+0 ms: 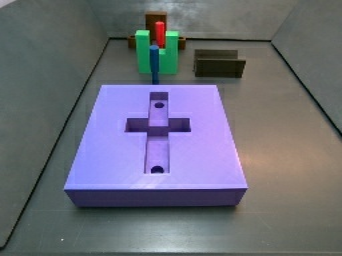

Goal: Pick up the green object. Move up. Move to above the board. Insert the green object.
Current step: Pick up the green object.

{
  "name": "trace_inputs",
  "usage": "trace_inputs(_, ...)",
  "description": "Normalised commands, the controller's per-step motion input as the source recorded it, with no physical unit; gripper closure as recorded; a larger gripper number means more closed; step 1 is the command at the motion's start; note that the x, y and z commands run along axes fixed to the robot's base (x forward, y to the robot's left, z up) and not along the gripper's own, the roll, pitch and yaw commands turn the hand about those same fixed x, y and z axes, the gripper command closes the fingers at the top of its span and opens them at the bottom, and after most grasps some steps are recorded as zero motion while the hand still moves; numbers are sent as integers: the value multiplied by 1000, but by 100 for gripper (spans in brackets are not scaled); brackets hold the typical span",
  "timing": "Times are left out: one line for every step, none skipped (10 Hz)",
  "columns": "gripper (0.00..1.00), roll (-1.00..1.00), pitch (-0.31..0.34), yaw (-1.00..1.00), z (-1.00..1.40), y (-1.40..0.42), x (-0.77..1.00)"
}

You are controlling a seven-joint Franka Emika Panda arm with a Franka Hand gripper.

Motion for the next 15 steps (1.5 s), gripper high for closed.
trace_inputs(0, -36, 0, 0, -40, -3, 0)
trace_inputs(0, -76, 0, 0, -51, -3, 0)
trace_inputs(0, -119, -69, 54, -280, -151, -77)
trace_inputs(0, -99, -20, 23, -380, -340, 143)
trace_inputs(0, -126, 0, 49, -497, -343, 577)
trace_inputs(0, -143, 0, 106, -469, -249, 717)
trace_inputs(0, -150, 0, 134, -394, -111, 640)
trace_inputs(0, -101, 0, 197, -269, -106, 417)
trace_inputs(0, -119, -1, 169, -94, -214, 0)
trace_inputs(0, -54, -9, 94, -66, -311, -34)
trace_inputs(0, -67, -6, 60, -66, -209, -74)
trace_inputs(0, -37, 0, 0, -123, -126, 0)
trace_inputs(0, -36, 0, 0, -194, -14, -31)
trace_inputs(0, -59, -13, 0, -237, 0, -100)
trace_inputs(0, -54, -20, 0, -231, 57, -154)
